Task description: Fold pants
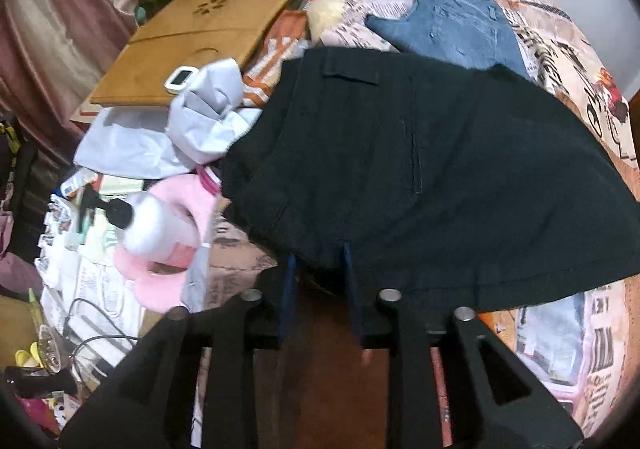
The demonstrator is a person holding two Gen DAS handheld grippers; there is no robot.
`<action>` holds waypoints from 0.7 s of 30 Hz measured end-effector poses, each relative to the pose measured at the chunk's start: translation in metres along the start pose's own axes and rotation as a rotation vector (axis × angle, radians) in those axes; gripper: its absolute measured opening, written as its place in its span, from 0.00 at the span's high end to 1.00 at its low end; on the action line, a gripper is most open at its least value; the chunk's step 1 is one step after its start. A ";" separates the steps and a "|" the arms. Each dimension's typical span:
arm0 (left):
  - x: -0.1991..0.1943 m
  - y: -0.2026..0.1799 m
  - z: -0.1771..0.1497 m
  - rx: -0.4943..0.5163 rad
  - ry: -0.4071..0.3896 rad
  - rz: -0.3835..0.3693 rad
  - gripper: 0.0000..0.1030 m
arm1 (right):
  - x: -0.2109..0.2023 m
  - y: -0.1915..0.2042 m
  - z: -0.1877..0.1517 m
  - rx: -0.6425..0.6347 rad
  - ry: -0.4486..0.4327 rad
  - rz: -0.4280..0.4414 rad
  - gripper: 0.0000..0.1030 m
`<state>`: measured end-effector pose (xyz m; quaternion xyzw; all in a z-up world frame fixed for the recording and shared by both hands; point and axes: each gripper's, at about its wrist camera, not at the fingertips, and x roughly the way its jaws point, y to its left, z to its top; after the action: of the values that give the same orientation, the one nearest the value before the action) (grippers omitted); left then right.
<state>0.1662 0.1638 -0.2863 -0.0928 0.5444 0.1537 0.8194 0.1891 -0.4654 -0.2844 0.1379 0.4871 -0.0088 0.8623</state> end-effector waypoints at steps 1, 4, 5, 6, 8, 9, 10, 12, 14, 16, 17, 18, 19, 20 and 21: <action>-0.005 0.003 0.003 -0.011 -0.007 0.003 0.64 | -0.003 0.000 0.002 -0.001 -0.001 -0.016 0.78; -0.024 0.009 0.012 -0.038 -0.074 0.040 0.29 | -0.016 0.000 0.008 -0.004 -0.038 -0.025 0.63; -0.032 0.010 0.015 -0.043 -0.108 0.053 0.23 | -0.020 0.001 0.011 -0.005 -0.056 -0.021 0.60; -0.040 0.010 0.018 -0.044 -0.136 0.060 0.18 | -0.025 0.002 0.016 -0.010 -0.074 -0.019 0.58; -0.051 0.008 0.028 -0.035 -0.166 0.056 0.14 | -0.028 0.005 0.023 -0.024 -0.095 -0.013 0.54; -0.055 0.006 0.033 -0.033 -0.175 0.044 0.13 | -0.029 0.007 0.028 -0.030 -0.107 -0.005 0.54; -0.058 0.003 0.039 -0.033 -0.183 0.027 0.13 | -0.028 0.009 0.032 -0.032 -0.110 0.001 0.54; -0.059 -0.004 0.049 -0.027 -0.188 0.001 0.12 | -0.024 0.012 0.041 -0.036 -0.113 0.013 0.53; -0.057 -0.017 0.061 -0.012 -0.182 -0.022 0.12 | -0.018 0.015 0.048 -0.040 -0.115 0.024 0.53; -0.050 -0.034 0.070 0.010 -0.168 -0.047 0.12 | -0.009 0.017 0.055 -0.043 -0.108 0.033 0.53; -0.046 -0.042 0.072 0.023 -0.158 -0.056 0.12 | -0.005 0.017 0.057 -0.045 -0.104 0.037 0.53; -0.042 -0.052 0.076 0.038 -0.145 -0.064 0.12 | 0.000 0.017 0.060 -0.047 -0.097 0.043 0.53; -0.036 -0.061 0.078 0.053 -0.131 -0.069 0.12 | 0.006 0.017 0.063 -0.046 -0.089 0.050 0.53; -0.031 -0.070 0.080 0.069 -0.115 -0.073 0.12 | 0.011 0.017 0.066 -0.047 -0.083 0.056 0.53; -0.025 -0.079 0.081 0.087 -0.098 -0.079 0.12 | 0.014 0.017 0.069 -0.049 -0.078 0.064 0.53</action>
<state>0.2554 0.1122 -0.2332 -0.0710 0.5057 0.1018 0.8537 0.2562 -0.4643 -0.2588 0.1321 0.4484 0.0253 0.8837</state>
